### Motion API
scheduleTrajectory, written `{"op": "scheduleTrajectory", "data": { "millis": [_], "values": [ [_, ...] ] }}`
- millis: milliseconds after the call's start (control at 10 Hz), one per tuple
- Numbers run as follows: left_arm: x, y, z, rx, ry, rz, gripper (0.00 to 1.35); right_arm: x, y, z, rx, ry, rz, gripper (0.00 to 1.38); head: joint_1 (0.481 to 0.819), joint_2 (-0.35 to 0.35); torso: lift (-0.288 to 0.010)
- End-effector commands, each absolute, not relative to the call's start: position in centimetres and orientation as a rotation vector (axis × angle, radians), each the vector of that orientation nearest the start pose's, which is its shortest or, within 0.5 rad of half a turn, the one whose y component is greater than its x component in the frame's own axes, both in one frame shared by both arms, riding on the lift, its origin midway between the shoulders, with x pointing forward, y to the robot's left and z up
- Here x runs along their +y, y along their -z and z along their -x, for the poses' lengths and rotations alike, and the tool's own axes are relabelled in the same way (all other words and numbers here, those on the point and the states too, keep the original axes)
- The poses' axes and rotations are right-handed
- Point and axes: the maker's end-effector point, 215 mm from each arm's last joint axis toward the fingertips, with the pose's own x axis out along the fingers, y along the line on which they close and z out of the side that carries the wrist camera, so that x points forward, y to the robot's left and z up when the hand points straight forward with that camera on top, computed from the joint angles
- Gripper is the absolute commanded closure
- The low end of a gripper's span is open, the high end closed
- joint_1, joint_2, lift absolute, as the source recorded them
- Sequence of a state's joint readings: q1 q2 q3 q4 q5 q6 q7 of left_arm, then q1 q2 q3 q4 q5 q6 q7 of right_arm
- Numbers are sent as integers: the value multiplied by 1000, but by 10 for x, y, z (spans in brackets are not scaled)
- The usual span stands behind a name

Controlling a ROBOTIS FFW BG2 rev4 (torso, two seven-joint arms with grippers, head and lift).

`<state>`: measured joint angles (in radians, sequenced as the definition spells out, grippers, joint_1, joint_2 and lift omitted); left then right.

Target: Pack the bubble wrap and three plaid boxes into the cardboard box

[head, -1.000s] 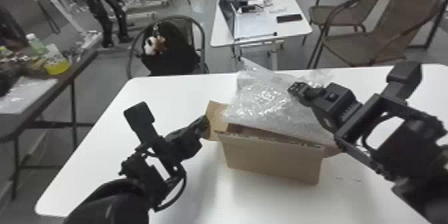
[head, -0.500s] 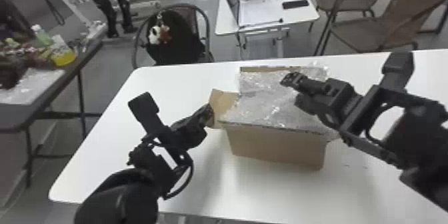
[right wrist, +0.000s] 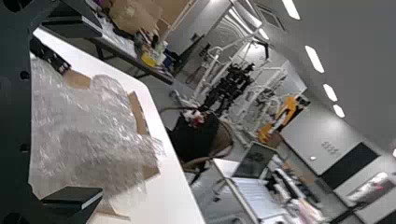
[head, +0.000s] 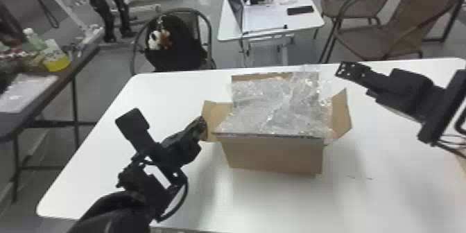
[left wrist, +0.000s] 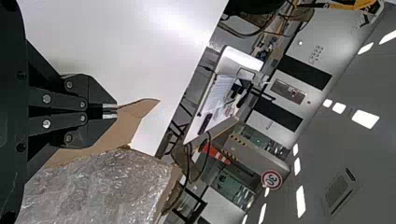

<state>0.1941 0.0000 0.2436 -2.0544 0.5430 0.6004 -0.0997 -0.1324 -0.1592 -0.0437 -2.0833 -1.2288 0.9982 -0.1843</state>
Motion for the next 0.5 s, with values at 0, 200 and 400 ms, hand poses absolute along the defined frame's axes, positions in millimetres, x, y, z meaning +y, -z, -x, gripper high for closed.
{"op": "scheduleTrajectory", "data": {
  "millis": [0, 200, 400],
  "values": [
    [265, 331, -520, 218, 83, 494, 1211, -140, 221, -533, 249, -441, -451, 90, 648, 208, -174],
    [278, 334, -513, 204, 55, 489, 1211, -199, 233, -516, 86, -303, -257, 90, 669, 127, -174],
    [290, 336, -507, 196, 30, 479, 1211, -211, 243, -499, 27, -272, -184, 91, 690, 88, -174]
  ]
}}
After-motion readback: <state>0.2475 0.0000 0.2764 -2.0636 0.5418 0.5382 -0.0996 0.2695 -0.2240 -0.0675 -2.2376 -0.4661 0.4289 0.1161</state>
